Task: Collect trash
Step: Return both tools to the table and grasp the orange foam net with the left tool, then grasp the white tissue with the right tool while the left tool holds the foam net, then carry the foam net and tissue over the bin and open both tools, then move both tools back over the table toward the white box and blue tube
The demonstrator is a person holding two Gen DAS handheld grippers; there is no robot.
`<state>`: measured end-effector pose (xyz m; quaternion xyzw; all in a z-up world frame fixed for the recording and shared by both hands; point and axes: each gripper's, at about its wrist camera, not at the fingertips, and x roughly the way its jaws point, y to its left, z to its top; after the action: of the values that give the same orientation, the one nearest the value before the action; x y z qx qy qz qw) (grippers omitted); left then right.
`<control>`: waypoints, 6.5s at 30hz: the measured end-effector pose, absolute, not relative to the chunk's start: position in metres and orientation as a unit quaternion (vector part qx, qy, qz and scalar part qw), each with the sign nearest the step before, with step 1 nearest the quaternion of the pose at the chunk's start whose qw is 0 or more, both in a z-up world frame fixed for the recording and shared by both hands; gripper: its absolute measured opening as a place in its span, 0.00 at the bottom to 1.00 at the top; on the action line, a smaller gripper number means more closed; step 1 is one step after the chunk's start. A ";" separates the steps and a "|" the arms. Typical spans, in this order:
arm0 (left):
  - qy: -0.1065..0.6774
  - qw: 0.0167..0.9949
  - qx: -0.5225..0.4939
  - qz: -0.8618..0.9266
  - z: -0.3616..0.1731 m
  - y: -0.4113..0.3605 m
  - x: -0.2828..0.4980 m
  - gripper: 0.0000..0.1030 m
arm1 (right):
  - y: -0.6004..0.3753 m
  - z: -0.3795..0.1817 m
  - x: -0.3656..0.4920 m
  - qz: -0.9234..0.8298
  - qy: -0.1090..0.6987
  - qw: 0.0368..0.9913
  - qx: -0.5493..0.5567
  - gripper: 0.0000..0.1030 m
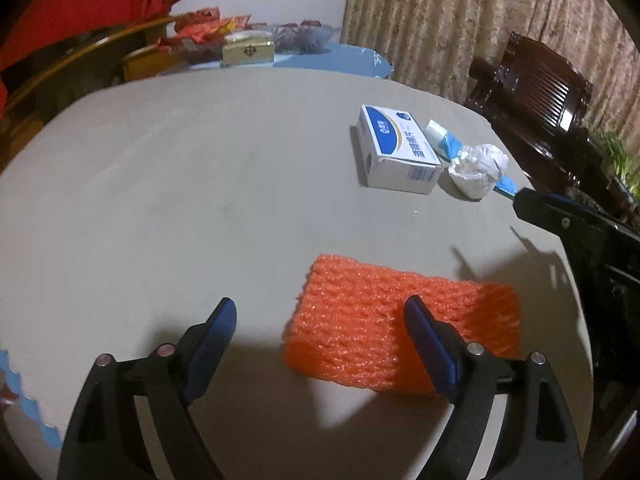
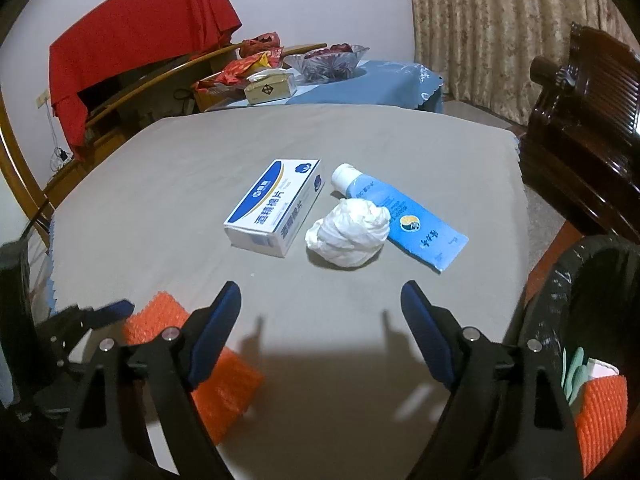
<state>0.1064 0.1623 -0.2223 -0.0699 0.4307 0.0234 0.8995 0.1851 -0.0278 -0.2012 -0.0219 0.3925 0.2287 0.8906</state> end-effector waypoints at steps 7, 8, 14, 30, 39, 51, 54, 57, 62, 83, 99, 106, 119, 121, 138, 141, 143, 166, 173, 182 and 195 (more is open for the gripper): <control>0.423 0.904 -0.061 -0.020 -0.219 0.145 0.110 0.42 | -0.022 -0.207 0.205 0.215 0.399 0.891 -0.023 0.78; 0.422 0.904 -0.062 -0.024 -0.218 0.143 0.112 0.35 | -0.022 -0.208 0.208 0.213 0.399 0.892 -0.021 0.78; 0.416 0.906 -0.063 -0.038 -0.216 0.133 0.119 0.16 | -0.023 -0.212 0.218 0.205 0.401 0.893 -0.022 0.78; 0.381 0.922 -0.069 0.005 -0.197 0.167 0.160 0.16 | -0.014 -0.223 0.254 0.188 0.413 0.890 -0.038 0.66; 0.377 0.924 -0.070 0.015 -0.191 0.170 0.165 0.16 | -0.010 -0.224 0.245 0.209 0.425 0.880 -0.043 0.39; 0.350 0.935 -0.060 0.013 -0.148 0.157 0.149 0.16 | -0.028 -0.162 0.213 0.228 0.386 0.894 -0.021 0.39; 0.339 0.939 -0.056 0.006 -0.131 0.150 0.142 0.16 | -0.033 -0.145 0.202 0.234 0.374 0.897 -0.023 0.39; 0.326 0.944 -0.054 -0.003 -0.115 0.141 0.134 0.16 | -0.039 -0.129 0.189 0.233 0.363 0.902 -0.031 0.39; 0.307 0.950 -0.052 -0.016 -0.091 0.126 0.122 0.16 | -0.054 -0.102 0.171 0.231 0.342 0.910 -0.030 0.39; 0.249 0.964 -0.035 -0.086 -0.025 0.052 0.080 0.16 | -0.132 -0.030 0.094 0.205 0.275 0.939 -0.008 0.40; 0.238 0.959 -0.014 -0.152 -0.014 -0.015 0.076 0.16 | -0.201 -0.025 0.063 0.140 0.261 0.955 0.001 0.40; 0.249 0.950 0.002 -0.188 -0.020 -0.051 0.085 0.16 | -0.237 -0.032 0.058 0.098 0.264 0.959 0.011 0.40; 0.281 0.929 0.034 -0.240 -0.053 -0.112 0.101 0.16 | -0.298 -0.065 0.053 0.022 0.293 0.956 0.025 0.40; 0.286 0.925 0.034 -0.246 -0.058 -0.118 0.105 0.16 | -0.304 -0.074 0.054 0.012 0.301 0.953 0.024 0.40; 0.343 0.894 0.047 -0.285 -0.106 -0.164 0.141 0.34 | -0.323 -0.114 0.074 -0.016 0.341 0.940 0.015 0.53; 0.356 0.889 0.040 -0.286 -0.111 -0.159 0.144 0.43 | -0.324 -0.119 0.076 -0.022 0.346 0.938 0.011 0.67; 0.357 0.890 0.034 -0.281 -0.111 -0.152 0.142 0.55 | -0.325 -0.120 0.074 -0.027 0.345 0.938 0.012 0.78; 0.304 0.945 0.014 -0.121 -0.084 -0.013 0.114 0.92 | -0.263 -0.103 0.086 0.040 0.330 0.943 0.017 0.95; 0.306 0.951 -0.002 -0.047 -0.092 0.051 0.116 0.92 | -0.209 -0.099 0.113 0.095 0.326 0.940 0.004 0.95; 0.319 0.948 -0.014 0.012 -0.111 0.112 0.135 0.92 | -0.148 -0.105 0.155 0.142 0.325 0.935 -0.005 0.95; 0.351 0.936 -0.018 0.031 -0.146 0.136 0.192 0.92 | -0.089 -0.127 0.248 0.143 0.331 0.933 -0.007 0.95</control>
<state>0.1917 0.1359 -0.1464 -0.0183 0.3514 0.0310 0.9355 0.2481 -0.0893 -0.1268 -0.0070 0.3314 0.1428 0.9326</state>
